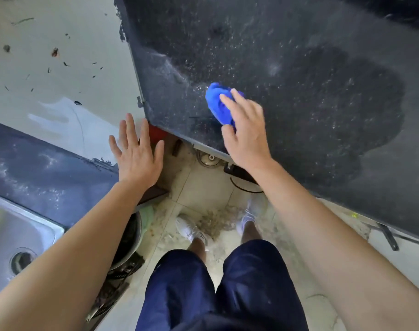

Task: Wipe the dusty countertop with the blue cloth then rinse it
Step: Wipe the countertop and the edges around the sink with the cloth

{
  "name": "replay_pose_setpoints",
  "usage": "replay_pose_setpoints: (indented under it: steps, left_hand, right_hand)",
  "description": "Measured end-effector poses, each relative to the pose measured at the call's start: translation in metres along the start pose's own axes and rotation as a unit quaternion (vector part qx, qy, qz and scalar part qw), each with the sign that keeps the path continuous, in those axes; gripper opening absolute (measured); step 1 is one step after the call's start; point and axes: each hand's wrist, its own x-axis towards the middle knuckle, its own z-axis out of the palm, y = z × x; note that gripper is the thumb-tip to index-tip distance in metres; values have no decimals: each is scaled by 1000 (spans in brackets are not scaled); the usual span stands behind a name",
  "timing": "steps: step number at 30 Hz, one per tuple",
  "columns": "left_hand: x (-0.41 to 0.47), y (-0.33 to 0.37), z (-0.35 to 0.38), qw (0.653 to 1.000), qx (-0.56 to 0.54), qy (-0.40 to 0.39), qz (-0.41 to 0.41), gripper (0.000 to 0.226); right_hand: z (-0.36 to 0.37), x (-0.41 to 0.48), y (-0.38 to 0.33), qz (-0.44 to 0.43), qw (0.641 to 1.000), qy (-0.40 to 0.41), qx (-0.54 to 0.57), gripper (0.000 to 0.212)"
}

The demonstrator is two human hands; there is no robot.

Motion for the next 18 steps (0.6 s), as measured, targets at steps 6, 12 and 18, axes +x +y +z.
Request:
replay_pose_setpoints:
  steps: [6,12,18]
  left_hand:
    - [7,2,11,1000,-10,-16,-2,68]
    - [7,-2,7,1000,1,-12,7,65]
    - [2,-15,2,1000,10,-4,-12,63]
  right_hand:
    - [-31,11,85,193,964,-65,-170,68]
    - [21,13,11,64,975,-118,-177,71]
    - [68,18,-63,-93,956,-189,-202,69]
